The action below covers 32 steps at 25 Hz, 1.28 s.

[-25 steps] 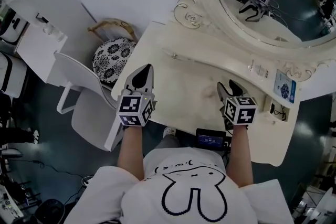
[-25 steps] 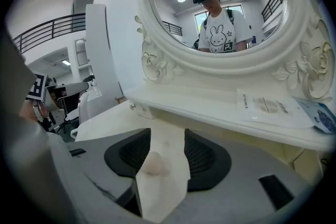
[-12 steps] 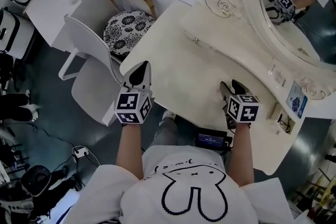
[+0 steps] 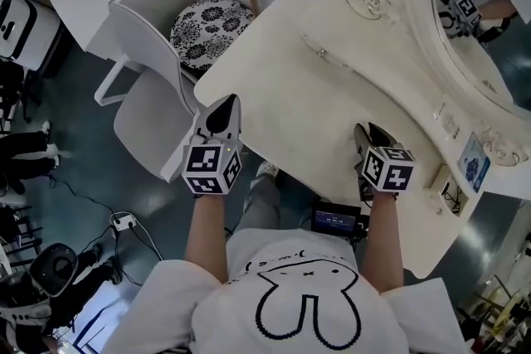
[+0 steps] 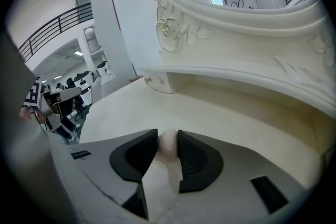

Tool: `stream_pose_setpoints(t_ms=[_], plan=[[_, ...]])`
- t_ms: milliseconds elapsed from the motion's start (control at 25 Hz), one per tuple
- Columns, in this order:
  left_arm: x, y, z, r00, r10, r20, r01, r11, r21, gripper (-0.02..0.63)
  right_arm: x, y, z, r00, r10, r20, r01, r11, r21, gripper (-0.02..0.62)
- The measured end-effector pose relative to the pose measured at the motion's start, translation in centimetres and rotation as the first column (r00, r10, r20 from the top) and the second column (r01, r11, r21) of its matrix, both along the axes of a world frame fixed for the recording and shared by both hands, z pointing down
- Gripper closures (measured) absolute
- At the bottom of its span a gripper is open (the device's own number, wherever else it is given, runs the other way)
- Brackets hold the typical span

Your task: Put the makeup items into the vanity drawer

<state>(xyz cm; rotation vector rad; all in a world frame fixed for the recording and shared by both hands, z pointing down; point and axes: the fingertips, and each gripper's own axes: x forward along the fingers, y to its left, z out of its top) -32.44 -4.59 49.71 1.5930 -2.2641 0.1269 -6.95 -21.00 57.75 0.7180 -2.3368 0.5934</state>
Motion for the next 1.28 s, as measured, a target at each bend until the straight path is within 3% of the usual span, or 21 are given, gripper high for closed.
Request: stream_pose_setpoints(t_ms=[280, 680, 960, 1280], plan=[[1.4, -1.1, -1.1, 1.0, 0.019, 0.011, -0.02, 1.0, 0.024, 0.584, 1.3, 0.1, -1.0, 1.0, 0.006, -0.001, -0.006, 1.0, 0.026, 0.488], [6.2, -5.1, -3.4, 0.993, 0.111, 0.035, -0.113, 0.991, 0.065, 0.584, 6.6, -2.0, -4.1, 0.991, 0.111, 0.077, -0.115, 0.992, 0.05, 0.482], [11.9, -9.9, -5.1, 0.968, 0.241, 0.07, -0.247, 0.964, 0.099, 0.584, 13.3, -4.0, -6.7, 0.967, 0.222, 0.124, -0.236, 0.966, 0.106, 0.479], [18.4, -14.3, -6.9, 0.927, 0.363, 0.094, -0.373, 0.918, 0.137, 0.584, 21.6, -5.1, -8.5, 0.919, 0.363, 0.152, -0.384, 0.912, 0.145, 0.476]])
